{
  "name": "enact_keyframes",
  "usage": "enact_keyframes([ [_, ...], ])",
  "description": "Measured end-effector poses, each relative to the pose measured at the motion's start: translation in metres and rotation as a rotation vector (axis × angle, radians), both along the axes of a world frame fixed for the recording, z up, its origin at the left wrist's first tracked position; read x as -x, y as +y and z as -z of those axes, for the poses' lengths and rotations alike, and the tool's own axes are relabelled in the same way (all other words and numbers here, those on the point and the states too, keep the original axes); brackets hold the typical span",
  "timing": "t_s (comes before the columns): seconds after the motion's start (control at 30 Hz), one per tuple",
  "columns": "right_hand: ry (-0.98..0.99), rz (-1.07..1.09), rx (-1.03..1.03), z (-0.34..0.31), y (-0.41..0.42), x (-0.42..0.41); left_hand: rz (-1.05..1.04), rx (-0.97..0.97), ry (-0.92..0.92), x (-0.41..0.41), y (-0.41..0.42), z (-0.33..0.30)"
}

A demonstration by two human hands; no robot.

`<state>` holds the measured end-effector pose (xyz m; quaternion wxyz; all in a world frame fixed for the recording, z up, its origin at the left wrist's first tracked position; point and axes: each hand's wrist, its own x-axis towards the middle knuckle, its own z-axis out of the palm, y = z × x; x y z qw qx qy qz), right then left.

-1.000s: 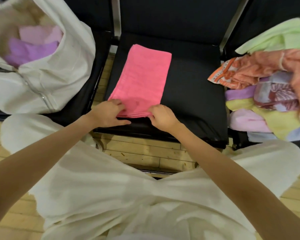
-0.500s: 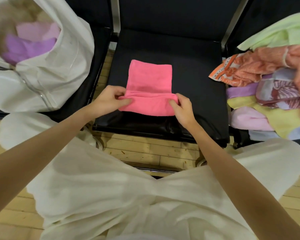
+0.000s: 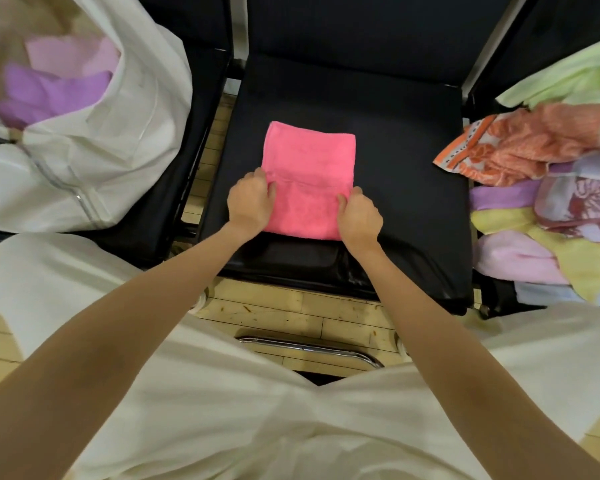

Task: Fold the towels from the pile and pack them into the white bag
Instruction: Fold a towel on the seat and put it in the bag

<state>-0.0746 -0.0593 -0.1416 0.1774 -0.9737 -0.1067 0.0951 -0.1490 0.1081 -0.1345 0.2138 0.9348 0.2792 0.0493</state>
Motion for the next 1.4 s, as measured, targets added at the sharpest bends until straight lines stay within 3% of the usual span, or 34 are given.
enact_keyframes([
  [0.13, 0.033, 0.022, 0.091, 0.004, 0.005, -0.001, 0.075, -0.106, 0.03, 0.001, 0.003, 0.004],
  [0.23, -0.08, -0.003, 0.042, 0.005, 0.0, -0.004, 0.162, -0.185, -0.048, 0.007, 0.008, -0.003],
  [0.33, -0.118, -0.274, -0.107, -0.001, -0.013, -0.007, 0.475, -0.161, -0.15, 0.018, 0.018, -0.012],
  [0.43, 0.143, -0.554, -0.138, -0.011, -0.026, -0.004, 0.676, -0.06, -0.007, 0.031, 0.025, -0.017],
  [0.53, 0.267, -0.621, 0.046, -0.02, -0.033, -0.002, 0.679, -0.081, 0.174, 0.038, 0.031, -0.019],
  [0.73, 0.224, -0.574, 0.2, -0.027, -0.03, -0.004, 0.606, -0.054, 0.26, 0.033, 0.023, -0.028],
  [0.93, 0.055, -0.584, 0.208, -0.025, -0.028, 0.003, 0.501, -0.065, 0.13, 0.032, 0.018, -0.025],
  [1.07, 0.14, -0.471, 0.036, -0.035, -0.036, -0.003, 0.434, 0.119, 0.113, 0.033, 0.019, -0.038],
  [1.23, 0.322, -0.093, -0.386, -0.042, -0.046, -0.003, 0.288, 0.411, -0.025, 0.035, 0.013, -0.05],
  [1.4, 0.495, 0.272, -0.813, -0.046, -0.034, -0.008, -0.123, 0.68, -0.168, 0.012, 0.011, -0.047],
])
